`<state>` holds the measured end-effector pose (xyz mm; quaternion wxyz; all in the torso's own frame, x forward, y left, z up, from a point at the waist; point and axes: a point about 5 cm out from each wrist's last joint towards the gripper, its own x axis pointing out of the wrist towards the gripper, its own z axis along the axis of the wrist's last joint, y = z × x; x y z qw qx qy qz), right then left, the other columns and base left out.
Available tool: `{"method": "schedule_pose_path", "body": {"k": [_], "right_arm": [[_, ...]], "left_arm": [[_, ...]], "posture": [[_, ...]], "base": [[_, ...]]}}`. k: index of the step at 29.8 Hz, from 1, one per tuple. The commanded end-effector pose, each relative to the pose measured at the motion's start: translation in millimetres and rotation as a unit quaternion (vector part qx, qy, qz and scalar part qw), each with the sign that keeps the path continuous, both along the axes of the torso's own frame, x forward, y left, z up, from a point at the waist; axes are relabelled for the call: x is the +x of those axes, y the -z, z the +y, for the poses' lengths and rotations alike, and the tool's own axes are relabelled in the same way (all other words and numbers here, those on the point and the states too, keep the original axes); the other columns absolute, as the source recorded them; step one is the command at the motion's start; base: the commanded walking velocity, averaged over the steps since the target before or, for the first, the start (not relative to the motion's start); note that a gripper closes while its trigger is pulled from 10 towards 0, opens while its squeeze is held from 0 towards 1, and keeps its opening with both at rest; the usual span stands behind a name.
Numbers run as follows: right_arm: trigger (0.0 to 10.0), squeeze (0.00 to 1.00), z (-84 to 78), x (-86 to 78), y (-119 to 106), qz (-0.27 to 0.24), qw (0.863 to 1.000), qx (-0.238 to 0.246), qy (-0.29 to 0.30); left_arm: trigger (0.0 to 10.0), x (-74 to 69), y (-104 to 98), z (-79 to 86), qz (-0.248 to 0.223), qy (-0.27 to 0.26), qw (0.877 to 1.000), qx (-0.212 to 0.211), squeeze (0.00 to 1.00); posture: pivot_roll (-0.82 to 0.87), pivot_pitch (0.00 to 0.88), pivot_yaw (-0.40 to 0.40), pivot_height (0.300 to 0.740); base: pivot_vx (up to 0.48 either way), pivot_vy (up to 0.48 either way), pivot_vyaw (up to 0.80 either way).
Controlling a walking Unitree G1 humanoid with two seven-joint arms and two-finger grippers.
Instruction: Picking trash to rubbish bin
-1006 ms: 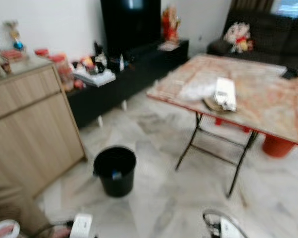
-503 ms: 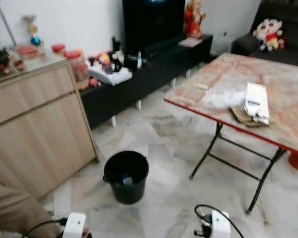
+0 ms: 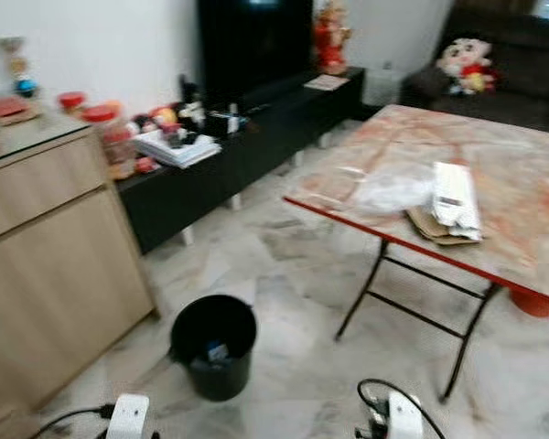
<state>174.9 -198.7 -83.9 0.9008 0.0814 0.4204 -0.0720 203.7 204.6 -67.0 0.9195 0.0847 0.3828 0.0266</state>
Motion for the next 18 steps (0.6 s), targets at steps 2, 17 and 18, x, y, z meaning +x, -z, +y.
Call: {"method": "schedule_pose_path", "body": {"k": [2,17,18], "right_arm": [[10.0,0.0,12.9,12.7,-4.5,-0.019,1.0,0.011,-0.007],[10.0,0.0,13.2,11.2,-3.8,-0.017,1.0,0.004,-0.019],[10.0,0.0,13.1,11.8,-4.2,-0.018,1.0,-0.001,-0.023]], "left_arm": [[10.0,-4.6,-0.3,15.1,0.007,-0.007,1.0,0.018,0.0],[10.0,-6.2,0.5,15.2,0.008,-0.012,1.0,0.017,0.0],[10.0,-6.3,0.5,15.5,0.008,-0.013,1.0,0.018,0.0]], "posture": [[0.16,0.0,-0.009,0.74],[0.17,0.0,-0.016,0.74],[0.17,0.0,-0.016,0.74]], "base": [[0.326,0.0,0.0],[0.327,0.0,0.0],[0.326,0.0,0.0]]}}
